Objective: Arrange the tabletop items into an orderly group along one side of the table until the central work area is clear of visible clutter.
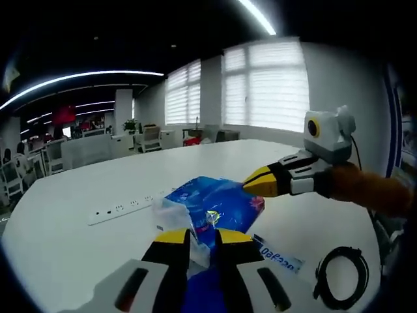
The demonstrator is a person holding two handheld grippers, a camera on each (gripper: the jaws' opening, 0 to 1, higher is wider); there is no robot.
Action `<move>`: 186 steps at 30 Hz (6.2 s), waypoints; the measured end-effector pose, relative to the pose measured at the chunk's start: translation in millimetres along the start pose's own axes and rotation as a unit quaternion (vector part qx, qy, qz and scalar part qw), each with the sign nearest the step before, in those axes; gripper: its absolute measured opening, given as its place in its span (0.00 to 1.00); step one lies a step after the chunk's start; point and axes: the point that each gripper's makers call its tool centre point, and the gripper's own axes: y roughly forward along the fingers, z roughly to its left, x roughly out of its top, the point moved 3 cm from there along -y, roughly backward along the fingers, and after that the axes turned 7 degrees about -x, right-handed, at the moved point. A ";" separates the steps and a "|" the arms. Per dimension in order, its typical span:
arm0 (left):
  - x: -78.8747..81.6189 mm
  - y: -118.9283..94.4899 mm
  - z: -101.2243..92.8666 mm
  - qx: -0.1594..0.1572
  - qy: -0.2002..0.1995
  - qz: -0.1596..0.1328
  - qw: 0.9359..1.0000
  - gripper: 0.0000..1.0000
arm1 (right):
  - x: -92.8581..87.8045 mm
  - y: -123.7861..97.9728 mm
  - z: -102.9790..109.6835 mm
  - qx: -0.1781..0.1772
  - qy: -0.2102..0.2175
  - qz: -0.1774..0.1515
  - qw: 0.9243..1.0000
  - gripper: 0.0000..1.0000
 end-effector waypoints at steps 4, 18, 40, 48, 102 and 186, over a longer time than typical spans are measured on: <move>8.2 -3.8 2.3 0.003 0.004 -0.009 1.000 0.12 | 7.1 -5.2 1.3 -0.003 -0.006 -0.010 1.000 0.00; 24.0 -13.6 -6.4 0.006 0.015 -0.030 0.999 0.11 | 21.3 -24.9 11.9 -0.011 -0.018 -0.035 0.999 0.00; 34.5 -15.5 -37.2 -0.011 0.030 -0.039 0.999 0.10 | 29.0 -52.6 -7.6 -0.018 -0.001 -0.058 0.998 0.00; 30.0 0.1 -61.3 -0.033 0.039 -0.032 0.998 0.09 | 19.6 -70.2 -23.1 -0.028 0.026 -0.073 0.997 0.00; 40.3 40.6 -154.7 -0.112 0.091 -0.033 0.989 0.05 | -24.8 -153.3 -68.7 -0.091 0.056 -0.078 0.991 0.00; -30.8 57.6 -158.0 -0.125 0.062 0.041 0.989 0.10 | -100.1 -153.6 -69.9 -0.088 0.092 -0.015 0.992 0.04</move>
